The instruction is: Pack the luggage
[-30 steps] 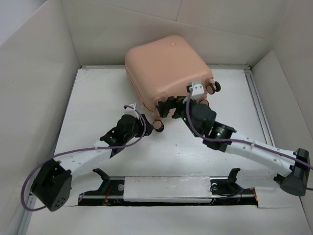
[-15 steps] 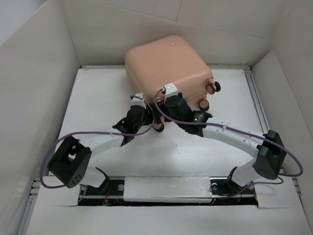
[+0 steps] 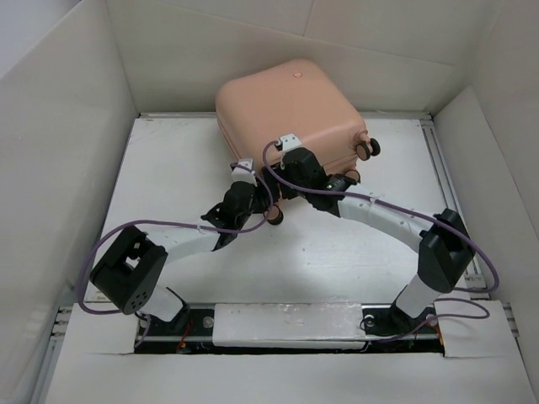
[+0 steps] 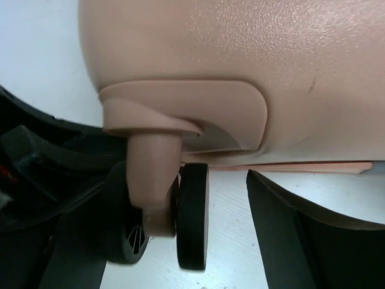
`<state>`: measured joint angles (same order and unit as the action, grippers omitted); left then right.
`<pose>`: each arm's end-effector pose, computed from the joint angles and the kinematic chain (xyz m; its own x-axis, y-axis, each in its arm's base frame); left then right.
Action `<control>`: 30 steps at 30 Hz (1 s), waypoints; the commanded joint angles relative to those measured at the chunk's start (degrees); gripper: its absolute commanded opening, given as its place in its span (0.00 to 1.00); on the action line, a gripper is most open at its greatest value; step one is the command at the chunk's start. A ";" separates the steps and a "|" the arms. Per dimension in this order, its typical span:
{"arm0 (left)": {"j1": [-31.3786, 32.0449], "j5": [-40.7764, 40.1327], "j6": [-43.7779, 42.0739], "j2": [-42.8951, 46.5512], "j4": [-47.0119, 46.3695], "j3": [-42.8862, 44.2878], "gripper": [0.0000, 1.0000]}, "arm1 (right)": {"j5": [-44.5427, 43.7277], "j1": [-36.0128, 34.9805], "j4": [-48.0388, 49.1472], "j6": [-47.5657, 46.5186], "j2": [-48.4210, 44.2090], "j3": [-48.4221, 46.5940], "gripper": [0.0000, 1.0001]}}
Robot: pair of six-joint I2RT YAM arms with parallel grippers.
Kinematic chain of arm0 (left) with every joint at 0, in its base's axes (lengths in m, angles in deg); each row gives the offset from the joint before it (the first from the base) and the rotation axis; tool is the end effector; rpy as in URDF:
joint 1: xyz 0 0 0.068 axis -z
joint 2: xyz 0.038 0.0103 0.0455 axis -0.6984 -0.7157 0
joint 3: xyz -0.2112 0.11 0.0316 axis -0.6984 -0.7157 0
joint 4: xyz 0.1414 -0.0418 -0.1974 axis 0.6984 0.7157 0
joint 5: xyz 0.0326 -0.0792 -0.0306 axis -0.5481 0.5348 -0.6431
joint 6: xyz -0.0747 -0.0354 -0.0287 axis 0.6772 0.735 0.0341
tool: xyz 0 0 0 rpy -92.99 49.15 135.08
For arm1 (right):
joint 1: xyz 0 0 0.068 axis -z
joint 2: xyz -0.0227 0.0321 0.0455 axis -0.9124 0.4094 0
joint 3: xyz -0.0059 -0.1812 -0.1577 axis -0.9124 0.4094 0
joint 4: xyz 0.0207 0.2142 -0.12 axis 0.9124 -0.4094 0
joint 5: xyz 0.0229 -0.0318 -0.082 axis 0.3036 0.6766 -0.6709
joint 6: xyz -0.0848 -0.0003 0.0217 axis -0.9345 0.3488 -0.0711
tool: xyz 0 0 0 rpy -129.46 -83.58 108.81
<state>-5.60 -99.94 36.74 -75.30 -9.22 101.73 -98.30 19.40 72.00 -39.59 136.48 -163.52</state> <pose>0.2778 -0.2009 0.1863 -0.3782 -0.2767 -0.8834 0.3065 0.8630 -0.4015 0.2852 0.2729 0.2476 -0.4949 -0.2007 -0.8454 -0.4659 0.8826 0.0632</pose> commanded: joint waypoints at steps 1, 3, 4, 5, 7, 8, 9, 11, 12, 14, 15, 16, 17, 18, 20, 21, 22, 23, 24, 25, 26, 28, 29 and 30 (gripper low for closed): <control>-0.90 -5.43 -1.40 -3.02 -4.94 1.95 0.21 | 1.85 1.17 1.60 -0.10 1.42 -2.52 0.86; -0.90 -5.44 -1.40 -3.02 -5.64 1.95 0.06 | 2.38 1.69 1.60 -0.62 1.43 -1.99 0.76; -0.90 -5.44 -1.40 -3.02 -5.64 1.95 0.01 | 2.90 1.70 2.38 -0.62 1.43 -1.47 0.68; -0.90 -6.31 -1.40 -3.02 -5.64 1.95 0.00 | 2.90 1.70 2.39 -0.62 1.43 -0.94 0.54; -0.90 -6.93 -1.40 -3.02 -5.03 1.95 0.00 | 2.90 2.23 2.92 -0.62 1.43 -0.94 0.30; -1.51 -6.93 -1.40 -3.02 -5.03 1.95 0.00 | 2.30 2.23 2.92 -0.62 1.43 -0.15 0.22; -1.52 -7.63 -1.40 -2.15 -5.03 0.82 0.00 | 1.33 2.23 3.44 -0.62 0.73 0.46 0.12; -3.27 -8.24 0.43 -0.48 -5.03 -1.46 0.00 | 0.80 2.23 3.45 -0.62 -0.50 1.17 0.00; -3.89 -8.95 0.44 0.14 -5.03 -1.48 0.00 | 0.79 2.23 3.45 -0.62 -0.51 2.04 0.00; -5.12 -8.95 1.67 1.19 -5.03 -3.32 0.00 | 0.79 2.23 3.97 -0.62 -1.91 2.58 0.00; -5.73 -8.95 1.67 1.89 -5.55 -3.32 0.00 | 0.79 2.23 3.97 -0.62 -2.43 3.54 0.00; -5.74 -8.95 1.67 1.90 -5.56 -3.32 0.00 | 0.79 2.23 3.97 -1.14 -2.96 4.68 0.00; -5.74 -9.56 1.67 2.42 -5.03 -3.32 0.00 | 0.79 2.23 3.97 -1.15 -4.10 5.30 0.00; -5.74 -11.14 1.67 2.43 -3.55 -3.32 0.00 | 0.79 2.23 4.58 -1.15 -4.81 5.91 0.00; -7.05 -11.15 2.29 3.13 -2.31 -3.32 0.00 | 0.79 2.23 4.59 -1.15 -6.65 7.67 0.00; -8.01 -10.63 2.90 3.65 -1.52 -3.32 0.00 | 0.79 2.23 4.59 -1.15 -7.27 8.29 0.00; -10.46 -9.84 4.38 4.27 -0.99 -3.32 0.00 | 0.79 2.23 4.59 -1.15 -7.80 9.42 0.00; -11.88 -9.05 5.18 4.27 -0.99 -3.32 0.00 | 0.79 2.23 4.59 -1.15 -8.32 9.96 0.00; -13.46 -6.78 5.88 4.27 -0.99 -4.02 0.00 | 0.79 2.23 4.59 -1.15 -9.20 10.48 0.00; -15.13 -5.71 6.67 4.27 -0.38 -4.03 0.00 | 0.79 2.23 4.59 -1.15 -9.21 10.49 0.00; -18.54 -4.57 8.86 4.27 0.15 -4.03 0.00 | 0.79 2.23 4.59 -1.15 -9.99 11.88 0.00; -22.24 2.77 10.98 4.27 -2.63 -5.87 0.00 | 0.79 2.23 4.59 -1.15 -10.79 12.95 0.00; -23.31 5.09 11.60 4.27 -4.48 -6.74 0.00 | 0.79 2.23 5.11 -1.15 -11.57 12.95 0.00; -23.32 6.85 11.60 4.27 -6.15 -8.40 0.00 | 0.79 2.23 5.12 -1.15 -11.58 13.73 0.00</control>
<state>-28.05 -100.37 45.13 -72.85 -10.84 96.40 -96.20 21.23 77.09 -40.45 127.87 -150.77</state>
